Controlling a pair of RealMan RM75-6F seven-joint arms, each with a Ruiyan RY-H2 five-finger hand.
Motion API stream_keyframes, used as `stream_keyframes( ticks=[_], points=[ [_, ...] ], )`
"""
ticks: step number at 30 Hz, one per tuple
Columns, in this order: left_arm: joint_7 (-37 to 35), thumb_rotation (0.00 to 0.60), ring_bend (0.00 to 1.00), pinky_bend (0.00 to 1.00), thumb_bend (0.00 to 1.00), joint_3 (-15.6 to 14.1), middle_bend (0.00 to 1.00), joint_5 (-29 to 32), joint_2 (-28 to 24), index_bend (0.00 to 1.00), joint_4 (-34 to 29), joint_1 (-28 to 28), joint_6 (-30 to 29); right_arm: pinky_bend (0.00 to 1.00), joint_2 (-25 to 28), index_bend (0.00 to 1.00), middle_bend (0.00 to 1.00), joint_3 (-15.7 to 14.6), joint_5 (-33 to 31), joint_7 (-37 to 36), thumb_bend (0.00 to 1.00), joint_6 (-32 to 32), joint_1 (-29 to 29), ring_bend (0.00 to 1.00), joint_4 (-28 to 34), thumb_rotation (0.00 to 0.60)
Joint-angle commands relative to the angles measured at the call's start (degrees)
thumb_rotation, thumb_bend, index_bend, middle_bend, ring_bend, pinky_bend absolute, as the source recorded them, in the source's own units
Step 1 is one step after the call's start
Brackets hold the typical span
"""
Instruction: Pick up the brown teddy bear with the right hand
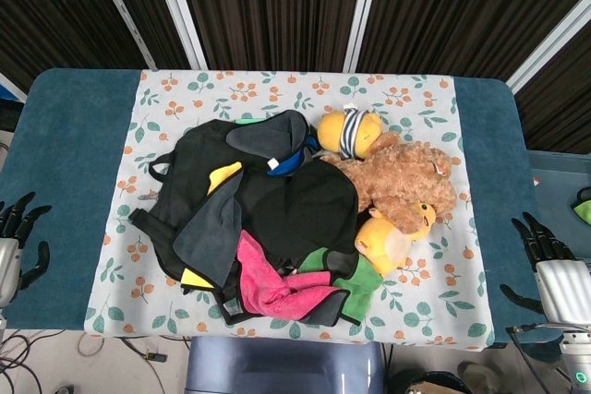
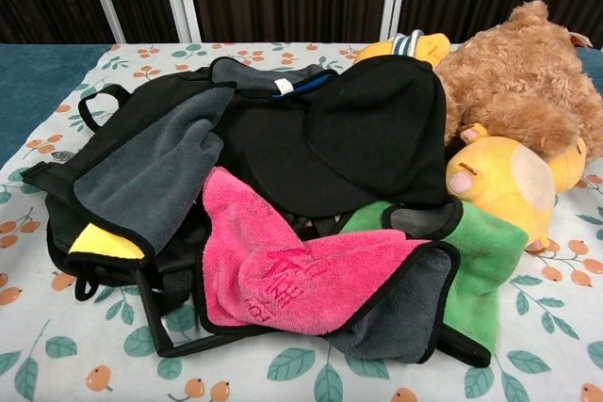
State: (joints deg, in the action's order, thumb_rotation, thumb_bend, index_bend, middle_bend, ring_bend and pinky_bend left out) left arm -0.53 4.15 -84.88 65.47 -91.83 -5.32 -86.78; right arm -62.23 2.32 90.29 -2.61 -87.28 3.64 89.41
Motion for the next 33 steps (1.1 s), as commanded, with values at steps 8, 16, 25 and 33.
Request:
stream_keyframes(
  ticks=[8,16,25,33],
  points=[
    [0.08,0.600,0.09,0.00,0.57,-0.17,0.04,0.24,-0.09,0.19,-0.26,-0.12,0.64,0.29,2.54,0.00,0.01,0.18,0.59,-1.19,0.19,0.55,0.64,0.13,0.90,0.600],
    [-0.55,0.600,0.09,0.00,0.57,0.01,0.04,0.35,-0.30,0.19,-0.72,0.06,0.23,0.28,10.45,0.00,0.01,4.59,0.00,-1.25,0.19,5.60,6.78,0.13,6.67,0.600],
    [-0.81,0.600,0.09,0.00,0.57,0.10,0.04,0.59,-0.35,0.19,-0.94,0.19,0.15,0.22,15.49,0.00,0.01,10.10,-3.51,3.73,0.19,15.62,16.12,0.13,13.59,0.600],
    [-0.88,0.600,0.09,0.00,0.57,0.33,0.04,1.09,-0.46,0.19,-1.21,0.25,0.17,0.19,13.68,0.00,0.01,14.77,-11.63,11.67,0.19,25.77,25.82,0.13,18.32,0.600]
  ],
)
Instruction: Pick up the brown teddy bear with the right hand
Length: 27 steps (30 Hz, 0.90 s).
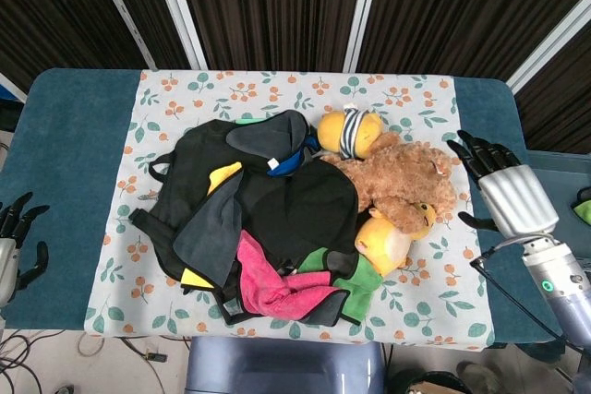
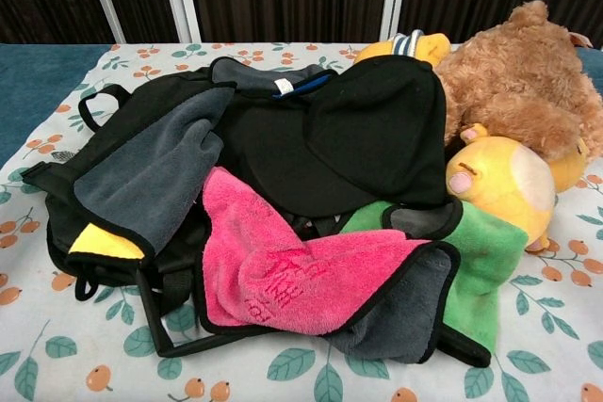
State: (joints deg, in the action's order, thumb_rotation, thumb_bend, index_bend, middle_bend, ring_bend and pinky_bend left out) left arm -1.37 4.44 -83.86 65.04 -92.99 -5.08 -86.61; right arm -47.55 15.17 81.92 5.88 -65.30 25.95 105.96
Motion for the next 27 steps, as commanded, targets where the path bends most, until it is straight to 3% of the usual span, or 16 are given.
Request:
stream_keyframes(
  ticks=[1,12,27],
  points=[
    [-0.09,0.600,0.09,0.00,0.57,0.05,0.04,0.15,-0.03,0.19,-0.08,0.04,0.03,0.19,-1.37,0.00,0.01,2.24,-4.44,4.46,0.19,5.07,4.68,0.13,1.92,0.600],
    [-0.08,0.600,0.09,0.00,0.57,0.18,0.04,0.39,-0.08,0.19,0.15,-0.03,0.21,0.19,-6.65,0.00,0.01,2.14,-20.24,23.56,0.19,16.55,17.60,0.12,1.78,0.600],
    [0.78,0.600,0.09,0.00,0.57,0.26,0.05,0.28,0.08,0.19,0.86,-0.18,0.20,0.19,-16.39,0.00,0.03,-3.72,-38.78,41.88,0.19,17.23,30.25,0.11,-6.92,0.600]
  ],
)
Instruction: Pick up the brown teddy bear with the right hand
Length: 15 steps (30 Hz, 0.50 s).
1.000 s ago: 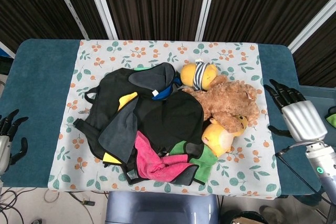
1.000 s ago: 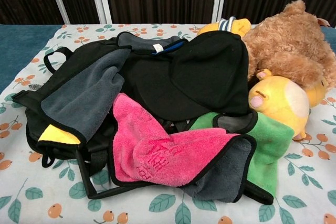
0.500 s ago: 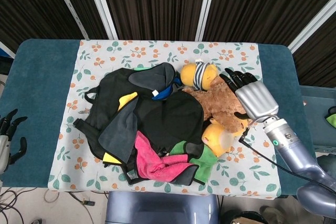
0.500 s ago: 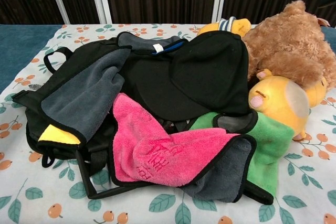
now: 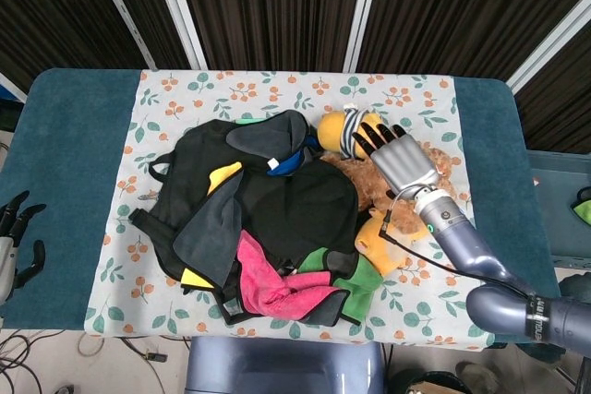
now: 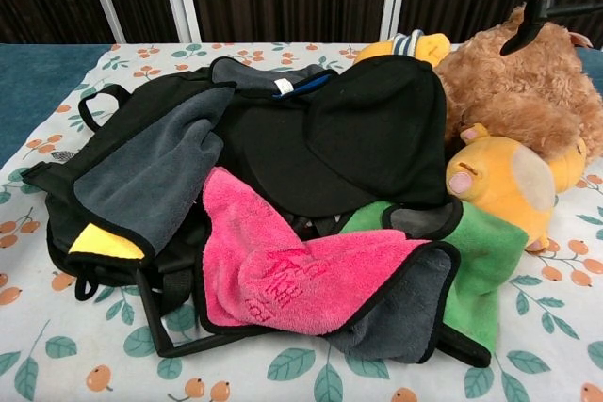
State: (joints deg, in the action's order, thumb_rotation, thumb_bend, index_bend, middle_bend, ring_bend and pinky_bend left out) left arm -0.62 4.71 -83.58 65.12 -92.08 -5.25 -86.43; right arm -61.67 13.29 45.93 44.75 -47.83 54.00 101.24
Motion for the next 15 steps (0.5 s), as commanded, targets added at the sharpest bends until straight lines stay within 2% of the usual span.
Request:
stream_keyframes(
  ticks=[1,15],
  points=[
    [0.05,0.600,0.09,0.00,0.57,-0.01,0.05,0.00,-0.02,0.19,-0.07,-0.01,0.03,0.19,-2.79,0.00,0.03,-2.34,-3.69,3.92,0.19,-0.23,2.74,0.11,-2.73,0.600],
    [0.50,0.600,0.09,0.00,0.57,0.04,0.05,0.43,-0.03,0.19,-0.23,0.00,0.23,0.19,-8.78,0.00,0.04,-9.00,-17.29,14.48,0.19,-2.19,10.21,0.11,-8.22,0.600]
  ],
)
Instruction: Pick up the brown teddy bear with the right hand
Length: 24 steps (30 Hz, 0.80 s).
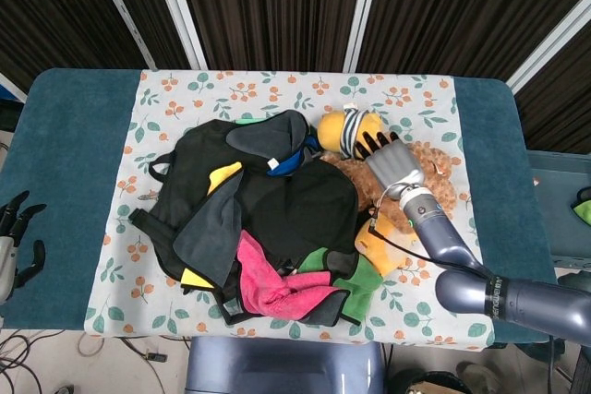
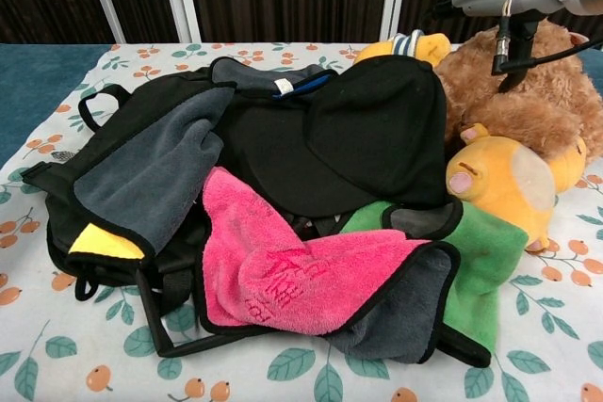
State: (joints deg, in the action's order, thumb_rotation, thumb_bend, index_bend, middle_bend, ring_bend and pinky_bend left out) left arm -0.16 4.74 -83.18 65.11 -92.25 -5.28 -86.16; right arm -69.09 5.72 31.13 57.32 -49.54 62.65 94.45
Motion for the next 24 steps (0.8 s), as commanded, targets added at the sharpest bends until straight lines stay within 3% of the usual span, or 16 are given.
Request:
stream_keyframes(
  ticks=[1,13,24],
  points=[
    [0.04,0.600,0.09,0.00,0.57,0.02,0.05,0.09,-0.04,0.19,-0.09,0.05,-0.05,0.19,-1.70,0.00,0.04,-1.71,-3.46,2.35,0.19,-0.62,1.96,0.11,-1.86,0.600],
    [0.14,0.600,0.09,0.00,0.58,-0.04,0.05,0.30,-0.15,0.19,-0.37,0.03,0.28,0.19,-3.28,0.01,0.11,-5.86,-10.78,6.18,0.19,-0.35,5.18,0.13,-3.98,0.600],
    [0.14,0.600,0.09,0.00,0.58,-0.03,0.05,0.70,-0.22,0.19,-0.74,0.19,0.33,0.20,-4.30,0.20,0.37,-9.00,-10.55,6.40,0.20,0.03,6.26,0.38,-4.14,0.600]
  ],
)
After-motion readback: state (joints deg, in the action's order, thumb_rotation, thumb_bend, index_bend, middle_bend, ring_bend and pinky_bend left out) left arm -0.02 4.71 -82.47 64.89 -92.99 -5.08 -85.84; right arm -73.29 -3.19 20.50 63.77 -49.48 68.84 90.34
